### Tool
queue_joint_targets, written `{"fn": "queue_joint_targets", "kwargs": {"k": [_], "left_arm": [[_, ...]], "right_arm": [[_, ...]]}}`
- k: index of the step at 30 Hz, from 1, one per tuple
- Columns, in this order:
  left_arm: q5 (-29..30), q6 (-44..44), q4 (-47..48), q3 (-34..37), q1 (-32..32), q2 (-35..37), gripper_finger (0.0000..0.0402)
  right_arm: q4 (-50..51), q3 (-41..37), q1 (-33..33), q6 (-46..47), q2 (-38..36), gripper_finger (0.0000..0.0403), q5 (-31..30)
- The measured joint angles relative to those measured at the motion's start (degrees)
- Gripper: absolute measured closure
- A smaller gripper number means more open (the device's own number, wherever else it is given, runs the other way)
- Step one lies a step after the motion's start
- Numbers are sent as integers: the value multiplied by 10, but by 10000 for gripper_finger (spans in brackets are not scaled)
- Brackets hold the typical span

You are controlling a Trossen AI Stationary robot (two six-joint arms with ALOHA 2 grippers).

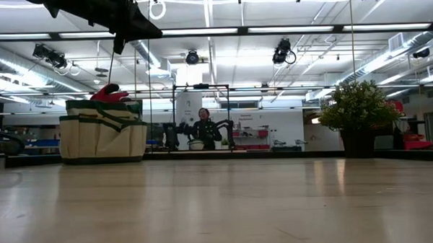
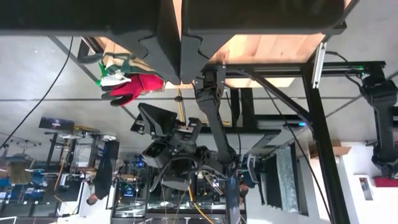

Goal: Pick & Place Garden tools in Gardening bag
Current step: Return to Home Position

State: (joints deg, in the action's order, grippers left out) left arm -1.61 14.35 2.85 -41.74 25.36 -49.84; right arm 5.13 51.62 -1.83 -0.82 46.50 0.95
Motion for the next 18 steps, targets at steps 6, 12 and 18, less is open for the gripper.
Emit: {"fn": "queue_joint_targets", "kwargs": {"k": [6, 12, 18], "left_arm": [[0, 0, 0, 0, 0, 0, 369], [0, 0, 0, 0, 0, 0, 369], [0, 0, 0, 0, 0, 0, 369]], "right_arm": [[0, 0, 0, 2, 0, 393, 0], [0, 0, 0, 40, 0, 393, 0], [-8, -6, 0, 61, 0, 392, 0]]}}
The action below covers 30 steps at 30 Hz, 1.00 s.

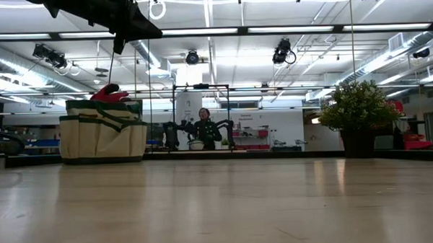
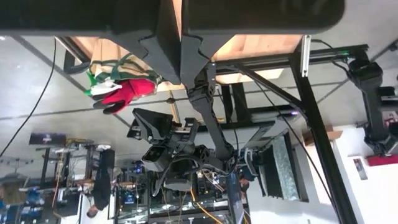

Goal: Pick & Place Garden tools in Gardening bag
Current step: Return to Home Position

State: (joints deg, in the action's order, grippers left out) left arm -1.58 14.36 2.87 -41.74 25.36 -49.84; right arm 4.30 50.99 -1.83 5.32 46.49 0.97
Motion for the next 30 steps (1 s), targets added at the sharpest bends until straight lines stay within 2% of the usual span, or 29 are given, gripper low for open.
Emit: {"fn": "queue_joint_targets", "kwargs": {"k": [9, 18, 30], "left_arm": [[0, 0, 0, 0, 0, 0, 369], [0, 0, 0, 0, 0, 0, 369], [0, 0, 0, 0, 0, 0, 369]], "right_arm": [[-174, -157, 0, 10, -46, 392, 13], [-183, -294, 0, -25, -119, 392, 15], [-186, -408, 0, -47, -202, 392, 16]]}}
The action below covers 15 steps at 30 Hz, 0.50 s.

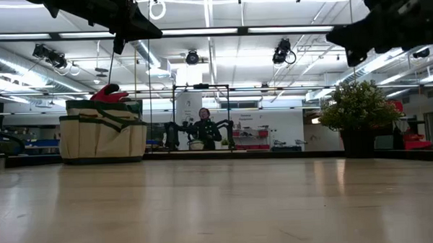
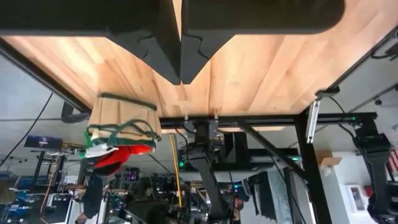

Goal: Pick & Place Garden tools in Gardening bag
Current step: Return to Home Position

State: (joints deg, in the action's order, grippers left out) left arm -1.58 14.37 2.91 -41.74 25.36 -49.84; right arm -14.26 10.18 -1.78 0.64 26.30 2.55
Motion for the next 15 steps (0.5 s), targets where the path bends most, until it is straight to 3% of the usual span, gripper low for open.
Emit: {"fn": "queue_joint_targets", "kwargs": {"k": [15], "left_arm": [[0, 0, 0, 0, 0, 0, 369]], "right_arm": [[3, -64, 25, 0, -98, 392, -1]]}}
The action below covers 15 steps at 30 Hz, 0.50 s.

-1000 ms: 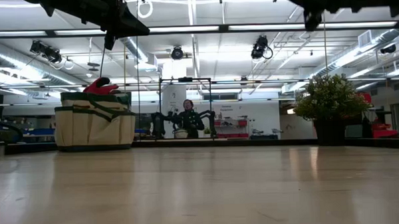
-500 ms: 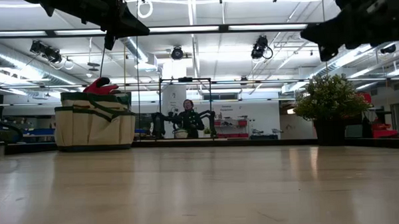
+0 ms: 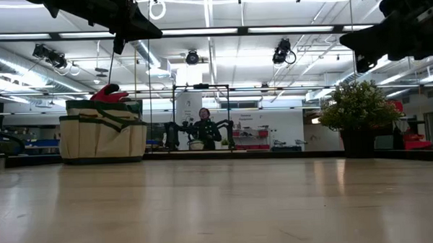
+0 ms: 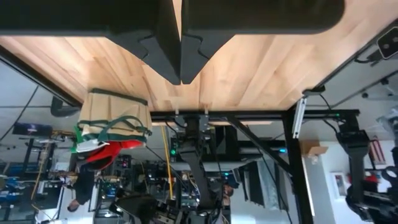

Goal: Pick & Place Garden tools in Gardening bag
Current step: Return to Home Position

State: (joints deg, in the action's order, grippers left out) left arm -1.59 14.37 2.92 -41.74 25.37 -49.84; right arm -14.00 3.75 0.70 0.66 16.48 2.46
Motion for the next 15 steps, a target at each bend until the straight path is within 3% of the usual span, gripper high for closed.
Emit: {"fn": "queue_joint_targets", "kwargs": {"k": [15], "left_arm": [[0, 0, 0, 0, 0, 0, 369]], "right_arm": [[38, -29, 2, -13, -96, 392, 0]]}}
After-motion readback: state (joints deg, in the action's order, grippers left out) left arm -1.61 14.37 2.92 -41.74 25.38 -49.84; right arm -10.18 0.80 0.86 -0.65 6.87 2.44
